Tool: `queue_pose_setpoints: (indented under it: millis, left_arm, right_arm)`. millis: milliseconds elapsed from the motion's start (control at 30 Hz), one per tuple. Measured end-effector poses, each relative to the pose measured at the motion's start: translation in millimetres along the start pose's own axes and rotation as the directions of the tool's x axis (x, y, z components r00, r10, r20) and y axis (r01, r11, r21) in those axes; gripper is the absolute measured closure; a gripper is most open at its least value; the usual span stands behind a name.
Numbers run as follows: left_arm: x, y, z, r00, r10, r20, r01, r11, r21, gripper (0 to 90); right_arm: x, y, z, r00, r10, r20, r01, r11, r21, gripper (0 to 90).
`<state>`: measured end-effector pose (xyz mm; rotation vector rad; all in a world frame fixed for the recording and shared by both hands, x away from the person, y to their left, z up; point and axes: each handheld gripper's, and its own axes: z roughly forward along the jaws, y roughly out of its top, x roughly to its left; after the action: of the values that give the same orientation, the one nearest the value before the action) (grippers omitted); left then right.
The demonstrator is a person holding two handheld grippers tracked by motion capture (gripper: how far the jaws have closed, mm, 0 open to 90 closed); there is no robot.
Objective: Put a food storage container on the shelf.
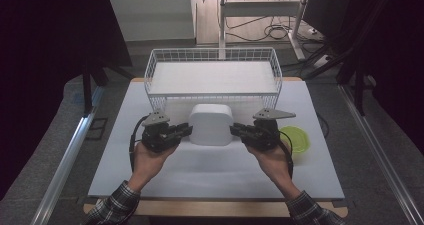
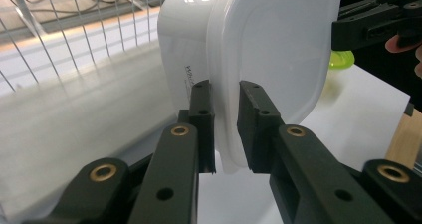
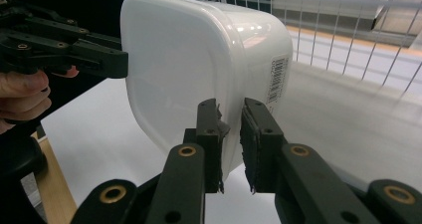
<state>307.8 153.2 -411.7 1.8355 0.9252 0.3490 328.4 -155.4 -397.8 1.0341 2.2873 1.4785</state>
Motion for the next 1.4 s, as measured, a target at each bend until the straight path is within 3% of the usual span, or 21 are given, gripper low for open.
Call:
queue_pose_setpoints:
  millis: [300, 533, 800, 1400]
  left_arm:
    - [1.9, 22.4, -8.7, 0.9995, 0.019, -0.024, -0.02, 0.9994, -0.029, 78.0]
    - [7.2, 39.7, -12.4, 0.9998, 0.0, -0.02, -0.001, 0.9982, -0.059, 77.8]
    - [9.2, 61.6, -17.4, 0.9994, 0.005, -0.035, -0.008, 0.9961, -0.088, 77.7]
    - [23.7, 99.0, -10.6, 0.9982, 0.007, -0.06, -0.014, 0.9941, -0.107, 77.9]
  right_arm:
    - [1.6, 28.5, -5.0, 0.9992, -0.04, 0.008, 0.04, 0.999, -0.031, 78.7]
    - [2.9, 49.1, -7.8, 0.9977, -0.064, 0.022, 0.065, 0.996, -0.058, 78.8]
    - [3.4, 71.9, -12.8, 0.9955, -0.086, 0.039, 0.089, 0.992, -0.093, 78.7]
    - [-15.3, 107.7, -1.4, 0.9961, -0.046, 0.075, 0.055, 0.991, -0.119, 77.4]
